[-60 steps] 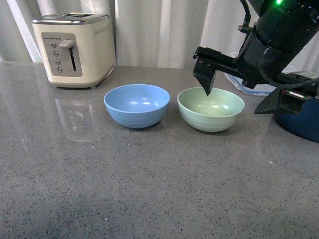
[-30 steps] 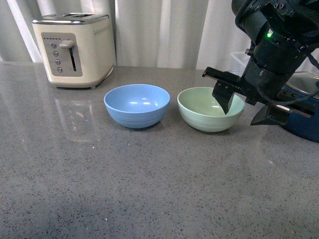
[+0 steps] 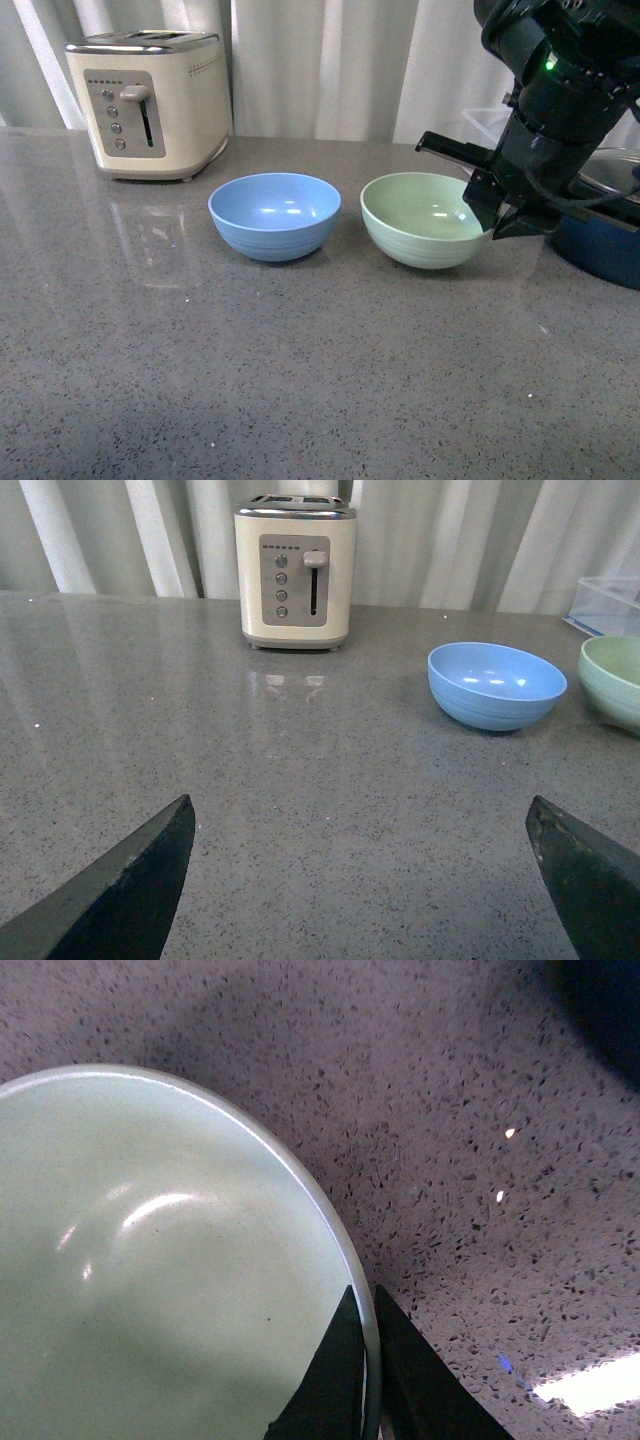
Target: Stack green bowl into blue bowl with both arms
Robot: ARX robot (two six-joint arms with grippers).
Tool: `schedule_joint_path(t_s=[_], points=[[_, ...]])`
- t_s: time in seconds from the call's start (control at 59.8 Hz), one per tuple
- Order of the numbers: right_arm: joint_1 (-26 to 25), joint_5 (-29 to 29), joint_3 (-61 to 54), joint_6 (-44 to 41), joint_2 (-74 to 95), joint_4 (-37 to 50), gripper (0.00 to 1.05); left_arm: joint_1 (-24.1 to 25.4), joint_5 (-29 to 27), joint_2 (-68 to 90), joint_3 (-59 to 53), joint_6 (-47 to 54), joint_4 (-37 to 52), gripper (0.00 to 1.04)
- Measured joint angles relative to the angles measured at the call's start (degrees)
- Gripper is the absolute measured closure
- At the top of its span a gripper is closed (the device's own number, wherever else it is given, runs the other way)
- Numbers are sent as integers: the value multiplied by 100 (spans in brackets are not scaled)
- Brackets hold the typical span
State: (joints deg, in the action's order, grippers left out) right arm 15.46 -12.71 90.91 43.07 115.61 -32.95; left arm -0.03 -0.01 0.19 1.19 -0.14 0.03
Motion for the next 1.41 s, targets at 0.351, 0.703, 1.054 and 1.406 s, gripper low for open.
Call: schedule_joint_path(t_s=[0.351,0.703,1.054,1.406], points=[[431,192,1224,-402,-472,15,104,0,0,0,2,0,0,7],[1408,389,2774,-1193,632,-542,104,0,0,0,2,0,0,7],[1497,79,3102,-1545,1373,-881,104,0,0,0,2,0,0,7],[1309,315,2647,-1499,734,-407,56,0,0,0,2,0,0,7]])
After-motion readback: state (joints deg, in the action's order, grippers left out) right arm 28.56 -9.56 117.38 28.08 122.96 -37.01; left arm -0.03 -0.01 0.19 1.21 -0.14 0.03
